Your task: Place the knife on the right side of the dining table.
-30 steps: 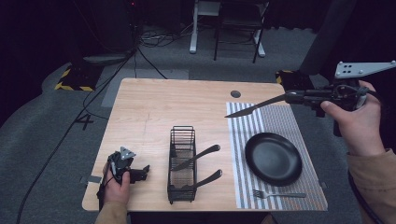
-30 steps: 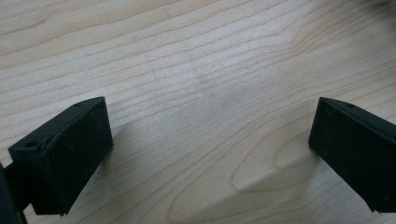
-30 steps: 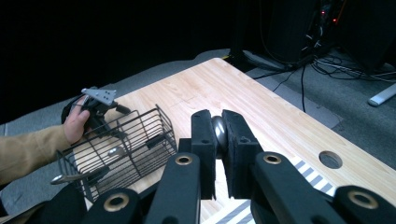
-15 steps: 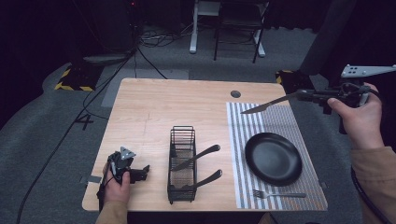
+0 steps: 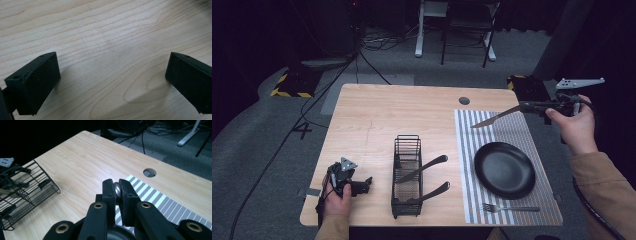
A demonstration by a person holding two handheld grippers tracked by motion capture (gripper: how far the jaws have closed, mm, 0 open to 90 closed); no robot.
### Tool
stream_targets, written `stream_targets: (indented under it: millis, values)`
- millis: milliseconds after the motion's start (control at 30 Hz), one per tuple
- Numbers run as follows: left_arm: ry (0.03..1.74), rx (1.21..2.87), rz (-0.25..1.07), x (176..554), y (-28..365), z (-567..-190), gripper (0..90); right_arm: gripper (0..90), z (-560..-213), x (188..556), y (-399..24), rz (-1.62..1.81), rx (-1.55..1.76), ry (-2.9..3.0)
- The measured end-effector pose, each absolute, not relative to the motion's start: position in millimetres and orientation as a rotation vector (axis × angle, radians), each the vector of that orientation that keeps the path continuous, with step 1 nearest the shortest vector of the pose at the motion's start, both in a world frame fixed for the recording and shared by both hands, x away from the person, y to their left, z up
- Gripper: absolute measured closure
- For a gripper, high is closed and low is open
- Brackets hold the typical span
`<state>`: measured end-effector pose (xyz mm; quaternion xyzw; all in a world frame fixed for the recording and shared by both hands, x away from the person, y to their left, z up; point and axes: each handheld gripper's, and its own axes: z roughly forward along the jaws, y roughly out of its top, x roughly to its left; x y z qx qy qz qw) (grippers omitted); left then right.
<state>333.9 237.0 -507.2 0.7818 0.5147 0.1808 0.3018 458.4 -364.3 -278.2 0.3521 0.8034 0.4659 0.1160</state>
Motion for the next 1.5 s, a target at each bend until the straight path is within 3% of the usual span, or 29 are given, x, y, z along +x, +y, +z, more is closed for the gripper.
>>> stream_targets:
  millis: [567, 1200, 1500]
  values:
    - [1.365, 2.072, 0.478, 334, 237, -507, 0.0, 83.8, -327, 480, -373, 1.319, 1.142, 2.346]
    - [1.365, 2.072, 0.478, 334, 237, -507, 0.0, 83.5, -341, 484, -373, 1.323, 1.154, 2.359]
    - [1.365, 2.073, 0.48, 334, 237, -507, 0.0, 78.0, -354, 489, -395, 1.215, 1.258, 2.324]
